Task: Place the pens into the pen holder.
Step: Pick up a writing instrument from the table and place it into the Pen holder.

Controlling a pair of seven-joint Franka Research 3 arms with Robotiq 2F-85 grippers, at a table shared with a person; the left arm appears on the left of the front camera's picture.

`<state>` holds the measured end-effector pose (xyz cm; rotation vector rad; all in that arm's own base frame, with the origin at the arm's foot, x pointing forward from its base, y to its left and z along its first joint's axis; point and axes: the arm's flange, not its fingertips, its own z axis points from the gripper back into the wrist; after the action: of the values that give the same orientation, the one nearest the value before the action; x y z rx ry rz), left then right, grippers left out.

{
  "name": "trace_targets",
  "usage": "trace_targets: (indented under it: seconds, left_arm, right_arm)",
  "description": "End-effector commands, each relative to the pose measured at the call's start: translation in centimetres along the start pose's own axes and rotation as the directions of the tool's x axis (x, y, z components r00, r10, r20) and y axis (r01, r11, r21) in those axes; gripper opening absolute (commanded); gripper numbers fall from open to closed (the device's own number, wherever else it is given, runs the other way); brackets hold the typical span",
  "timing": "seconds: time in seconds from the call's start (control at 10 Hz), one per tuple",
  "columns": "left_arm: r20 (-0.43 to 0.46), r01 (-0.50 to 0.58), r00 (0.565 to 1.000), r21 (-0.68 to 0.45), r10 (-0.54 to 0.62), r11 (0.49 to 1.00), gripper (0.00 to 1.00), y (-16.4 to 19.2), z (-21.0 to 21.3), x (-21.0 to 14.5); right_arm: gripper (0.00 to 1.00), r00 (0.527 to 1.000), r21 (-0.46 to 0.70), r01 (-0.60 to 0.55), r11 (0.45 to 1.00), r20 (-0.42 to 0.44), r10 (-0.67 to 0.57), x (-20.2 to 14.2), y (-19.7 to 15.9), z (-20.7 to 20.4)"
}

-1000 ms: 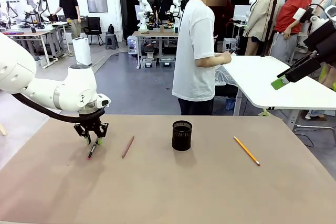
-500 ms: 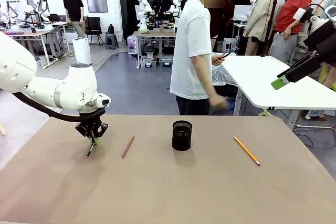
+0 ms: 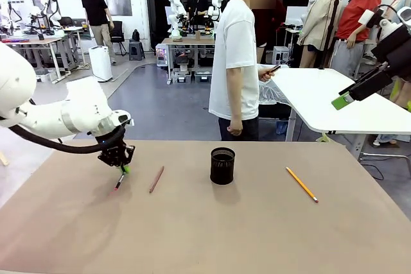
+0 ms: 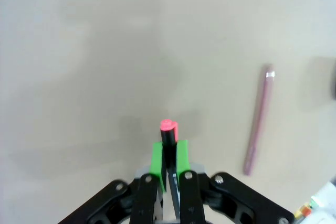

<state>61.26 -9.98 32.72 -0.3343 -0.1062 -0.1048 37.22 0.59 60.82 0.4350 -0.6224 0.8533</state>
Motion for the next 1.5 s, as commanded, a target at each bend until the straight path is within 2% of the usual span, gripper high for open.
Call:
trace_targets:
  seconds: [0.0,0.3,0.4,0.5,0.6,0.7,0.8,0.9,1.1,1.2,1.3,1.4]
  left_arm:
    - [0.078,0.154,0.987,-0.222,-0.140,0.963,0.00,1.2,2.0,-2.1]
    - [0.282,0.278,0.937,-0.248,-0.205,0.928,0.00,0.6,3.8,-2.8]
    - [0.445,0.343,0.869,-0.225,-0.218,0.912,0.00,-0.3,4.8,-3.4]
    - [0.555,0.402,0.793,-0.165,-0.252,0.901,0.00,-1.0,5.5,-4.0]
    - [0.639,0.482,0.706,-0.115,-0.307,0.868,0.00,-1.6,6.1,-4.7]
    - [0.678,0.513,0.663,-0.103,-0.318,0.852,0.00,-2.0,6.7,-5.4]
    - [0.694,0.518,0.663,-0.154,-0.280,0.842,0.00,-2.4,7.2,-6.2]
    - [0.611,0.434,0.740,-0.118,-0.279,0.893,0.00,-2.5,8.1,-2.6]
    - [0.611,0.434,0.740,-0.118,-0.279,0.893,0.00,-2.5,8.1,-2.6]
    - [0.652,0.464,0.700,-0.107,-0.290,0.879,0.00,-3.0,8.2,-3.6]
    - [0.757,0.541,0.590,-0.111,-0.282,0.834,0.00,-4.5,7.6,-3.7]
    - [0.798,0.607,0.521,-0.099,-0.301,0.789,0.00,-5.3,7.7,-3.4]
  right_arm:
    - [1.00,1.000,0.016,0.002,1.000,0.016,-0.003,0.2,0.1,0.0]
    - [1.00,1.000,0.016,0.002,1.000,0.016,-0.003,0.2,0.1,0.0]
    - [1.00,1.000,0.016,0.002,1.000,0.016,-0.003,0.2,0.1,0.0]
    - [1.00,1.000,0.016,0.002,1.000,0.016,-0.003,0.2,0.1,0.0]
    - [1.00,1.000,0.016,0.002,1.000,0.016,-0.003,0.2,0.1,0.0]
    - [1.00,1.000,0.016,0.002,1.000,0.016,-0.003,0.2,0.1,0.0]
    - [1.00,1.000,0.016,0.002,1.000,0.016,-0.003,0.2,0.1,0.0]
    - [1.00,1.000,0.016,0.002,1.000,0.016,-0.003,0.2,0.1,0.0]
    - [1.00,1.000,0.016,0.002,1.000,0.016,-0.003,0.2,0.1,0.0]
    - [1.00,1.000,0.016,0.002,1.000,0.016,-0.003,0.2,0.1,0.0]
    - [1.00,1.000,0.016,0.002,1.000,0.016,-0.003,0.2,0.1,0.0]
    - [1.00,1.000,0.016,0.002,1.000,0.016,-0.003,0.2,0.1,0.0]
